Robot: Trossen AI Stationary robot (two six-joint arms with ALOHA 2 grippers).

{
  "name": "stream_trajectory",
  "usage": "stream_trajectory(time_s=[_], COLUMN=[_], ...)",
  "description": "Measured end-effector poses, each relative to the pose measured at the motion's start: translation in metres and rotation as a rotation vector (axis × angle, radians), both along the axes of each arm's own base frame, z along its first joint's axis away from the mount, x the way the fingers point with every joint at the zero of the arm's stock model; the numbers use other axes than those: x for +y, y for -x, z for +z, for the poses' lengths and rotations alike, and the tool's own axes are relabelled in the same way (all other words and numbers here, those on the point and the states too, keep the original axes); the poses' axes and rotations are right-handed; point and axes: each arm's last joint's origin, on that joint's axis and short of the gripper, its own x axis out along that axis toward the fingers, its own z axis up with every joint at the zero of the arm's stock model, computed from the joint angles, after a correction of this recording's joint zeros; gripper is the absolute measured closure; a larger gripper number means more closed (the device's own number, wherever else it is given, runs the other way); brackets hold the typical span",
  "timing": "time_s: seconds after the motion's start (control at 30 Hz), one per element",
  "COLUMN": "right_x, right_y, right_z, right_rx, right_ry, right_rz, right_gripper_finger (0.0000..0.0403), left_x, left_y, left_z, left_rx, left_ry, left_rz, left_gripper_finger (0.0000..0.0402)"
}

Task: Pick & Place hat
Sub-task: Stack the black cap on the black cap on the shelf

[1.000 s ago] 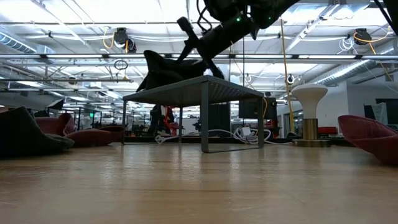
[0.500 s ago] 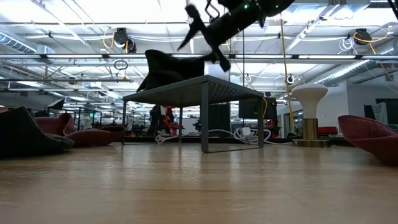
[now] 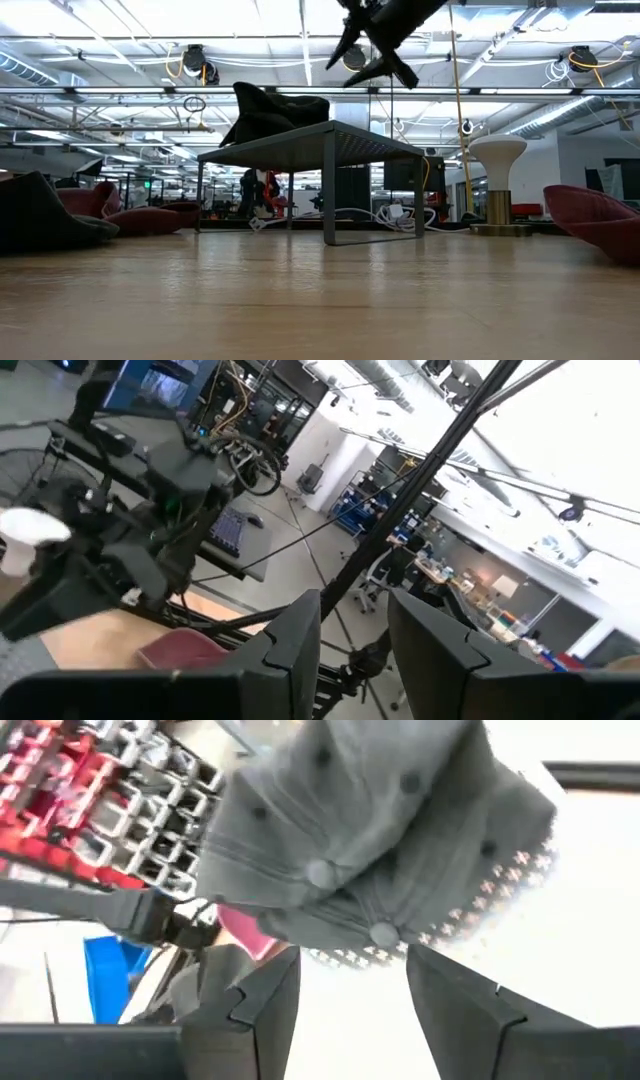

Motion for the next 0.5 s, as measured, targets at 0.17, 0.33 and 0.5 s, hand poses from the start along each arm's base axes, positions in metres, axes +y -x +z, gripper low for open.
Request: stream_trajectory(time_s=[0.17, 0.33, 0.5], right_x=[0.006, 0.013, 0.018], right_y=[0.013, 0.016, 0.016], right_z=[0.010, 0.014, 0.016], right_rx=[0.019, -0.010, -0.047], right_ry=[0.007, -0.047, -0.074], right_rz=[0.140, 0.343, 0.524], right_gripper_finger=[0.0225, 0.0227, 0.0229], left_x=[0.000, 0.000, 0.001], left_y=[0.000, -0.001, -0.002], left_z=[-0.002, -0.007, -0.019], left_rx=[0.037, 0.112, 0.243], left_ry=[0.066, 0.179, 0.330], left_rz=[-0.009, -0.008, 0.072], left_gripper_finger=[0.0277, 0.0277, 0.0277])
